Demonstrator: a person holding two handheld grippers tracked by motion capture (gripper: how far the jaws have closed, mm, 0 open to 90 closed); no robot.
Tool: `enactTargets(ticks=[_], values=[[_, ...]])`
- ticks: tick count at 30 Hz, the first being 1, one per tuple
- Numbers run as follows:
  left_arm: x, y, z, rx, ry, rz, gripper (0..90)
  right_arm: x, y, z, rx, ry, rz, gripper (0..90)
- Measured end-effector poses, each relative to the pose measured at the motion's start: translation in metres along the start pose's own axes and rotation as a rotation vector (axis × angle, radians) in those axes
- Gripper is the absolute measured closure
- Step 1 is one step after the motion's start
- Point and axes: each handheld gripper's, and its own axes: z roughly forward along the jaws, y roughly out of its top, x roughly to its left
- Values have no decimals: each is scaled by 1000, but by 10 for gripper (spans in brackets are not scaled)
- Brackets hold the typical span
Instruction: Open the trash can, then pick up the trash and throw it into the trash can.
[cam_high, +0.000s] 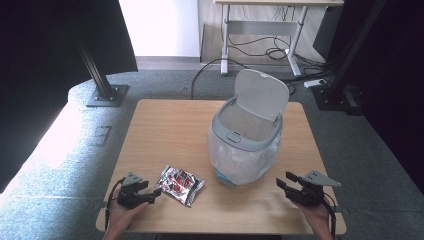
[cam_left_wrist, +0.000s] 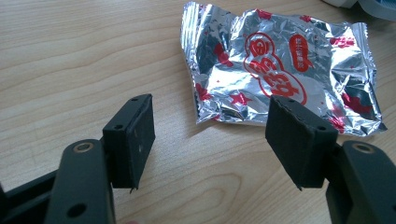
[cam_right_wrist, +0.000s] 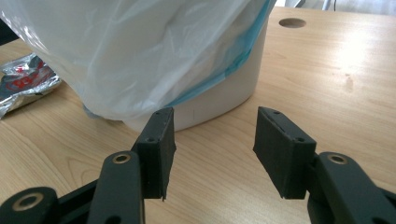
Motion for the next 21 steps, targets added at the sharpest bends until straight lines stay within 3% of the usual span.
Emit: enactTargets(ticks=[21], values=[[-3,2,-3,-22,-2,-11,329,-3,-4,0,13,-14,-1,467]])
